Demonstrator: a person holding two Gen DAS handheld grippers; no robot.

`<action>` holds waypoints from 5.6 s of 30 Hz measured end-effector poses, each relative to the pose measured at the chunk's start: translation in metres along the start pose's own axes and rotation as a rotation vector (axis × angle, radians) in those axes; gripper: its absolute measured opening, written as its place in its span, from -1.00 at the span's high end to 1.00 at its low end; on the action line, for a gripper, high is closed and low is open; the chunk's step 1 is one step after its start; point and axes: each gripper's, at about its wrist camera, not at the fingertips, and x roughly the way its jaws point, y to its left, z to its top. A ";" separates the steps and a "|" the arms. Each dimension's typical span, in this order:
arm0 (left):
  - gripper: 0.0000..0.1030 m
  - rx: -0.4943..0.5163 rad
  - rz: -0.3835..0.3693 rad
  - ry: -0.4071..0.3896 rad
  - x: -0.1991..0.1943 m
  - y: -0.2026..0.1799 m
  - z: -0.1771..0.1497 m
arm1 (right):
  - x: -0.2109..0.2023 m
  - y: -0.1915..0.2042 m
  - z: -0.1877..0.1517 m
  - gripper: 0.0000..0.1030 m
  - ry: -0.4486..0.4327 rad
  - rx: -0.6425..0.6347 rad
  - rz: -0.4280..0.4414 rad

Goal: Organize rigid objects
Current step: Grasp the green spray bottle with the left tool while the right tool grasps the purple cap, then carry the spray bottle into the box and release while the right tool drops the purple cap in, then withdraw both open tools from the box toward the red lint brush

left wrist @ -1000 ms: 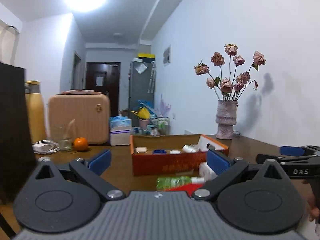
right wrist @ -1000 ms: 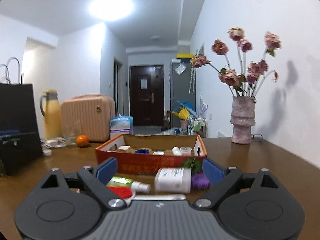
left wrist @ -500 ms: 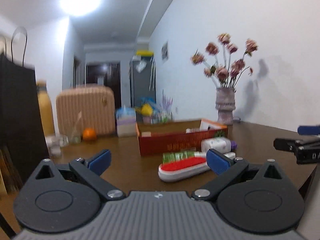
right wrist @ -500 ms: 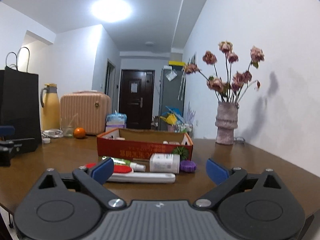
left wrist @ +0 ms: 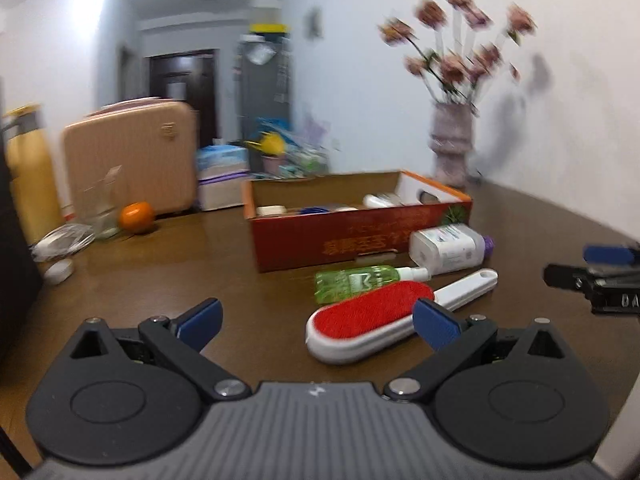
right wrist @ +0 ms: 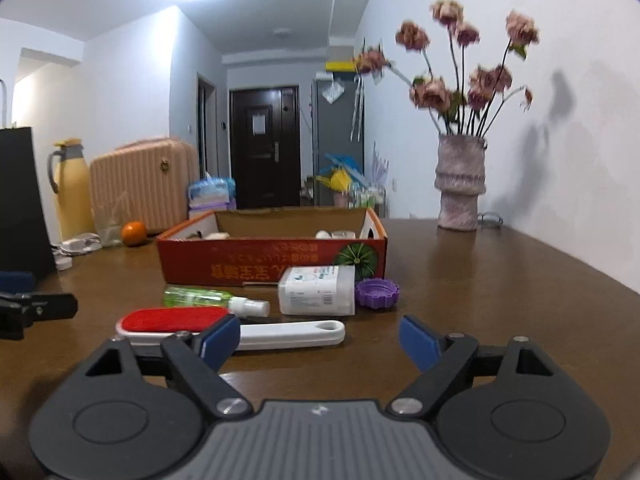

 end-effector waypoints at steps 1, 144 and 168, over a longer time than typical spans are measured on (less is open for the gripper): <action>-1.00 0.040 -0.013 0.017 0.013 -0.001 0.006 | 0.008 -0.003 0.003 -0.65 0.014 0.000 0.001; -1.00 -0.077 0.067 -0.179 0.043 0.025 0.108 | 0.085 -0.023 0.122 -0.20 -0.027 -0.063 0.121; -1.00 -0.140 0.061 -0.235 -0.129 -0.012 -0.019 | -0.095 0.014 -0.006 -0.67 -0.140 0.053 0.114</action>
